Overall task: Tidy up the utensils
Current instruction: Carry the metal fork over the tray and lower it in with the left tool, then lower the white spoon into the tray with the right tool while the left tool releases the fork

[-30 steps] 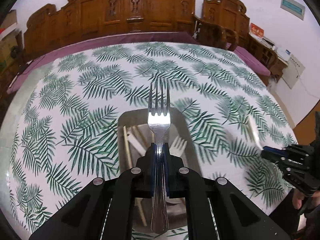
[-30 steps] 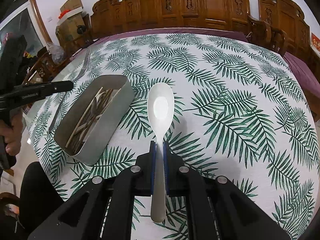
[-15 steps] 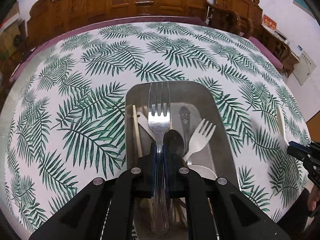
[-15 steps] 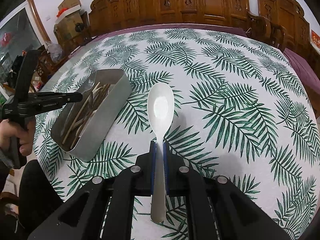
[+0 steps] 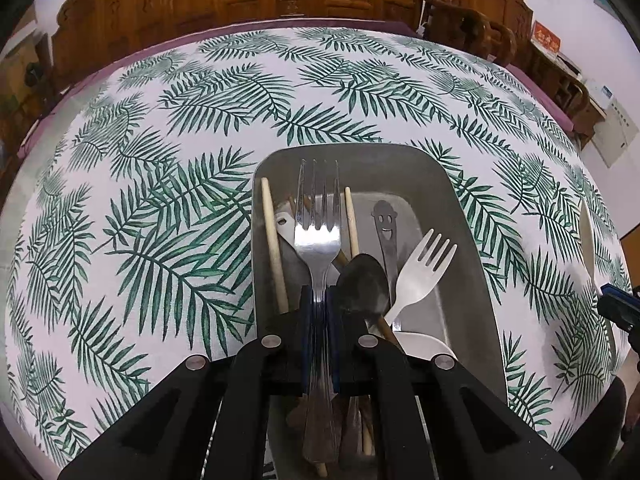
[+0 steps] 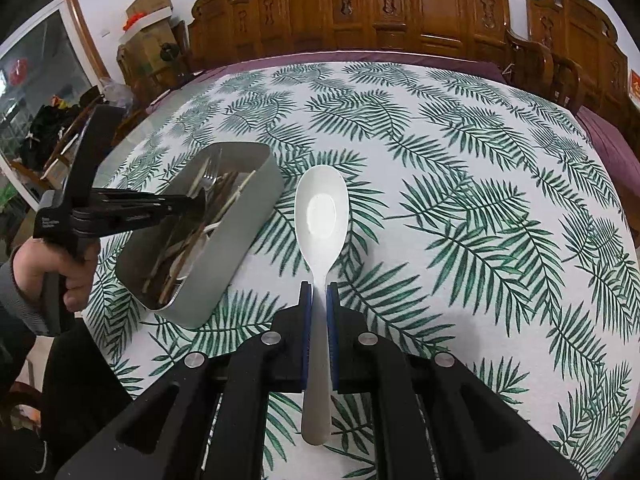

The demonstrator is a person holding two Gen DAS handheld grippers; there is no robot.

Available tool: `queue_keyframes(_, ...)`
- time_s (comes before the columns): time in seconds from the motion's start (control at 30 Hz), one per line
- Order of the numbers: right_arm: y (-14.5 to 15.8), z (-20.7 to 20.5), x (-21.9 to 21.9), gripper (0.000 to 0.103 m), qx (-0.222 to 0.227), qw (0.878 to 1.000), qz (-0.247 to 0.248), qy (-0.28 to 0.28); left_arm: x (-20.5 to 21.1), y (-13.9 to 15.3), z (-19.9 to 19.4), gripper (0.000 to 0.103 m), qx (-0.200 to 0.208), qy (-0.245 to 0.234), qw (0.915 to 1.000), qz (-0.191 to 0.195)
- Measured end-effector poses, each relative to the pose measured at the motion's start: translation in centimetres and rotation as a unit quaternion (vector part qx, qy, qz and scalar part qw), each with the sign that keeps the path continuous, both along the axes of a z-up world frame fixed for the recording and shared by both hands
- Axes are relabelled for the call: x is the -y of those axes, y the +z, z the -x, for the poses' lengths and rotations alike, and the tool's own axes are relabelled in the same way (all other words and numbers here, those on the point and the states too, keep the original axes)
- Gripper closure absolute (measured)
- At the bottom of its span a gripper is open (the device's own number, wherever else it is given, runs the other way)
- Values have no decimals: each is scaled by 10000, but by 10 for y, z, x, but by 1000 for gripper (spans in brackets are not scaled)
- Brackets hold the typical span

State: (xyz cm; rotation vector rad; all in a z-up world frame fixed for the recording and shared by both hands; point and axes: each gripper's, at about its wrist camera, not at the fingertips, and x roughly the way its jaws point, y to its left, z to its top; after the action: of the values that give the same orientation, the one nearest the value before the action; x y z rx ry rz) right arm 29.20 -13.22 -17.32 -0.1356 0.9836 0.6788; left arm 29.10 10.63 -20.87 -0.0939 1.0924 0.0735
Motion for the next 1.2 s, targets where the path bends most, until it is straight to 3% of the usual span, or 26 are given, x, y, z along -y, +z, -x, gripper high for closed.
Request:
queue_keyframes(0.67,20,8,-80,94,125,9986,-130,503,-15,48,50,97,609,-8,9981,107)
queue_keyframes(1.2,-1,-19,-154,94,-528,9975,-440,144,-37,61,81,97,811,137,9964,211)
